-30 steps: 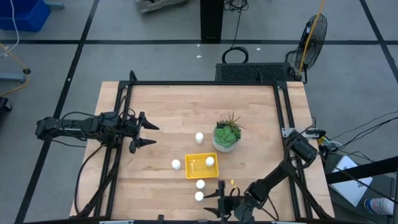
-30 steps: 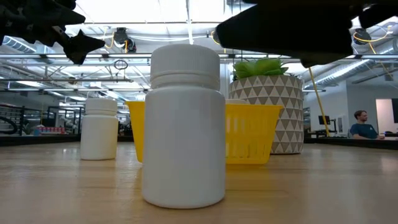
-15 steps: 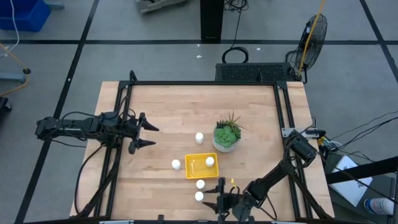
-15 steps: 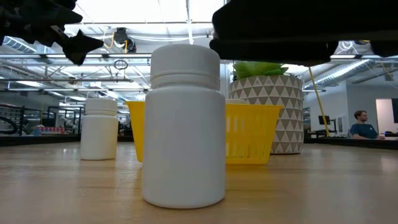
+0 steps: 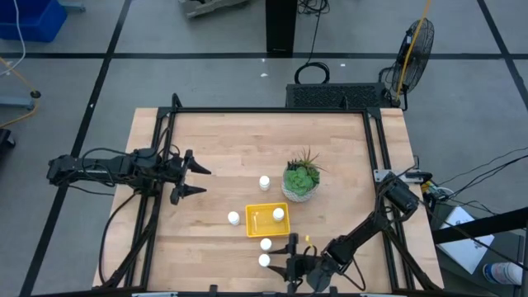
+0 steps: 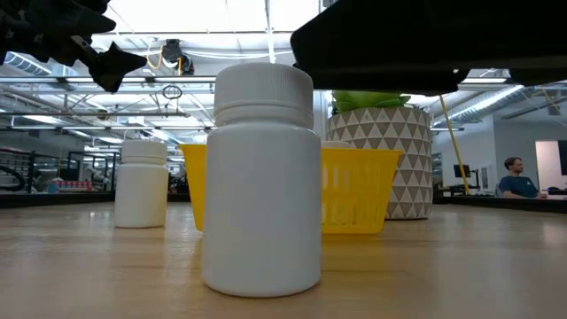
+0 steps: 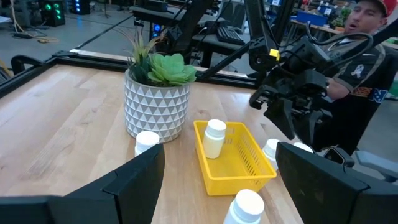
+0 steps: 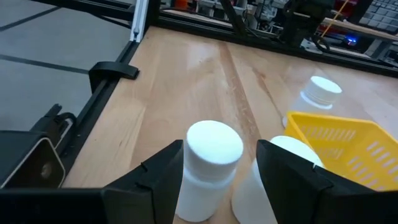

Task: Pick and place pill bottles into a basket
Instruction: Put the white pill bottle into the yellow bin

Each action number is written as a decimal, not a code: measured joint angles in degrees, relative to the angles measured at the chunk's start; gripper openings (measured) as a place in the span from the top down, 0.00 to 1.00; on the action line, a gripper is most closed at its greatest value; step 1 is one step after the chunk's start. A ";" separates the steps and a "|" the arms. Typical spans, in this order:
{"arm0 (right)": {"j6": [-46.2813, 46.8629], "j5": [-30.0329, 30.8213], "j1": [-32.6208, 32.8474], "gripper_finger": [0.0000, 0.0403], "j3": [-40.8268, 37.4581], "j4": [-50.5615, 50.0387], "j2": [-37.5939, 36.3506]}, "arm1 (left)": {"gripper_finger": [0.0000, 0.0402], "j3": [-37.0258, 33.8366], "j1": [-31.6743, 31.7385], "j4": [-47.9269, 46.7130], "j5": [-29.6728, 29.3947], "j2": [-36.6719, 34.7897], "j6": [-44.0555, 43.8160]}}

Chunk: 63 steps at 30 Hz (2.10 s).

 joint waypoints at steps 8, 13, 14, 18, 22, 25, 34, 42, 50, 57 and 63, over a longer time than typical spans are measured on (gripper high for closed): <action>2.39 -3.13 -1.00 0.52 0.02 -1.40 0.00 | 0.23 -0.02 -0.01 0.00 0.00 0.00 -0.02; 3.89 -4.55 -1.58 0.52 0.02 -2.62 -0.02 | 0.23 0.01 0.00 0.01 -0.02 0.00 -0.04; 3.89 -4.58 -1.59 0.52 0.02 -2.51 -0.02 | 0.23 0.00 -0.01 0.00 -0.02 0.01 -0.04; 3.65 -4.62 -1.62 0.52 0.02 -2.43 -0.02 | 0.23 0.01 0.02 0.00 -0.02 0.01 -0.04; 3.65 -4.63 -1.69 0.52 0.02 -2.39 -0.02 | 0.23 0.01 0.01 0.02 -0.02 0.02 -0.04; 3.68 -4.63 -1.72 0.52 0.02 -2.36 -0.02 | 0.23 0.01 0.00 0.05 -0.04 0.00 -0.04; 4.51 -8.66 -2.87 0.52 0.02 -2.84 -0.02 | 0.23 0.00 0.00 0.08 -0.03 0.02 -0.04; 3.53 -8.87 -2.80 0.52 0.02 -2.53 -0.02 | 0.23 0.00 0.01 0.07 0.24 0.00 -0.04; 4.37 -8.92 -2.76 0.47 0.02 -2.39 -0.02 | 0.23 0.00 -0.01 0.07 0.28 0.00 -0.04; 4.53 -8.92 -2.78 0.42 0.02 -2.36 -0.02 | 0.23 0.00 0.00 0.08 0.34 0.00 -0.04; 4.53 -9.11 -3.13 0.46 0.02 -2.31 -0.02 | 0.23 0.01 0.00 0.35 0.34 0.00 -0.04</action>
